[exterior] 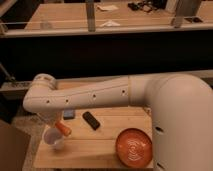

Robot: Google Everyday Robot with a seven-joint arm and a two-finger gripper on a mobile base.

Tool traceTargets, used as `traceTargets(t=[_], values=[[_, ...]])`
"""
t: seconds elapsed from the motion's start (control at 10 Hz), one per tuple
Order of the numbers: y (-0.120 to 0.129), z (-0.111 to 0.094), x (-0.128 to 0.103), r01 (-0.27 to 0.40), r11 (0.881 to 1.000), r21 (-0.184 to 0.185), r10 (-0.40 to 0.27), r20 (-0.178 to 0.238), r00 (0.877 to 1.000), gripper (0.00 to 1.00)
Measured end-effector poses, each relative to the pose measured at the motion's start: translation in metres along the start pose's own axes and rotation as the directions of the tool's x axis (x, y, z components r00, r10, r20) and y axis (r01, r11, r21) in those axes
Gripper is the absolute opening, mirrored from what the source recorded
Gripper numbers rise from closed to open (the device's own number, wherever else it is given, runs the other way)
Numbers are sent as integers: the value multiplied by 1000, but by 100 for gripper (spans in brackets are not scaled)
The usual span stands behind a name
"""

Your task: Place the pepper in the ceramic cup

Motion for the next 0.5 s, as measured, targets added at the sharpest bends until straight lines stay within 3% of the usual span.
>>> traceTargets(t=[0.5], values=[[-2,-1,0,12,1000,0,-12,-3,1000,6]])
